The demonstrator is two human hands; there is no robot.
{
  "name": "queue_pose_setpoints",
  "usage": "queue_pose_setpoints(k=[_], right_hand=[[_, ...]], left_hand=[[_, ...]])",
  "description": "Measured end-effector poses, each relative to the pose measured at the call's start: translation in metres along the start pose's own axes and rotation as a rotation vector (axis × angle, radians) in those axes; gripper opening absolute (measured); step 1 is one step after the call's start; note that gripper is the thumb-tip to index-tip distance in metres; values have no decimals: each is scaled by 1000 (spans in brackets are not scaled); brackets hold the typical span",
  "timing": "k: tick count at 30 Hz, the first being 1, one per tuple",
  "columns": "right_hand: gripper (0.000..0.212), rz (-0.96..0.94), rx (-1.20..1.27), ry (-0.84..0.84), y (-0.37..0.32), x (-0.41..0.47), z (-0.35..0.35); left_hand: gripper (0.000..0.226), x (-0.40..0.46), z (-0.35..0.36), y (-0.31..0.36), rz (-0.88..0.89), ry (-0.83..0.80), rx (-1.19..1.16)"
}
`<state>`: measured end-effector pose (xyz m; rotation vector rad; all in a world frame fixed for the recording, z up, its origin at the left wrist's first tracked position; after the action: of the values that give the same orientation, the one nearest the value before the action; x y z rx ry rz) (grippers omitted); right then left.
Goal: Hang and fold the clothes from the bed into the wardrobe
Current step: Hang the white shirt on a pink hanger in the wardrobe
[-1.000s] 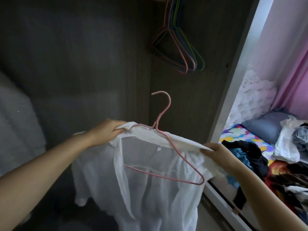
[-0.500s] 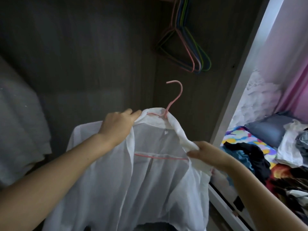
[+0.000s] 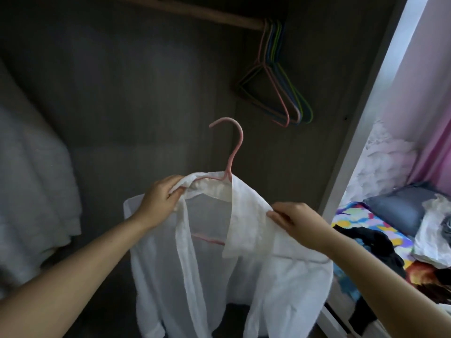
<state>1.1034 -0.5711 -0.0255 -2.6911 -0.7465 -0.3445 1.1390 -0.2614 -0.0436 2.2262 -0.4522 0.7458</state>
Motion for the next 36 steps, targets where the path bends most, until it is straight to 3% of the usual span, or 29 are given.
queue_pose_setpoints(k=[2, 4, 6, 9, 11, 12, 14, 16, 17, 20, 22, 27, 30, 36], right_hand=[[33, 4, 62, 101, -8, 4, -2], [29, 9, 93, 142, -19, 9, -3], [29, 28, 143, 171, -28, 14, -4], [33, 12, 207, 180, -45, 21, -10], [34, 0, 224, 172, -54, 24, -18], [34, 4, 231, 165, -57, 25, -22], [32, 23, 258, 125, -62, 26, -31], [25, 40, 314, 74, -69, 29, -42], [22, 40, 361, 48, -74, 34, -48], [24, 33, 550, -34, -95, 52, -61], [27, 30, 644, -80, -113, 66, -63], [24, 38, 792, -104, -168, 108, -52], [20, 21, 863, -35, -217, 152, -59], [23, 75, 1331, -80, -331, 243, -69]], left_hand=[[26, 2, 0, -1, -46, 21, 70], [39, -1, -2, 6, -91, 126, 252], [49, -14, 2, 28, -23, 166, 326], [35, -35, 23, 60, 193, -200, 295], [29, -39, 21, 64, 99, -379, 182], [25, -35, 10, 61, 27, -314, 89], [22, -22, -28, 55, 0, 82, -6], [20, -10, -63, 48, 26, 390, 72], [22, -2, -75, 43, 8, 421, 137], [51, 22, -80, 21, -132, 146, 258], [57, 28, -83, 8, -198, 94, 264], [64, 34, -102, -22, -356, 285, 67], [62, 46, -121, -31, -358, 319, -107], [52, 71, -216, -60, -379, 497, -313]])
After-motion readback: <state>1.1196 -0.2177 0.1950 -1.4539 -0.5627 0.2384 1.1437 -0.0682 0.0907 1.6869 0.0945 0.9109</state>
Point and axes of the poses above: each hand's wrist, its own x-axis towards the middle knuckle, its own z-axis out of the palm, y = z × x, the point moved 3 cm from there along x, towards the middle knuckle, and after that the axes turned 3 degrees about x, right-handed, at the moved point
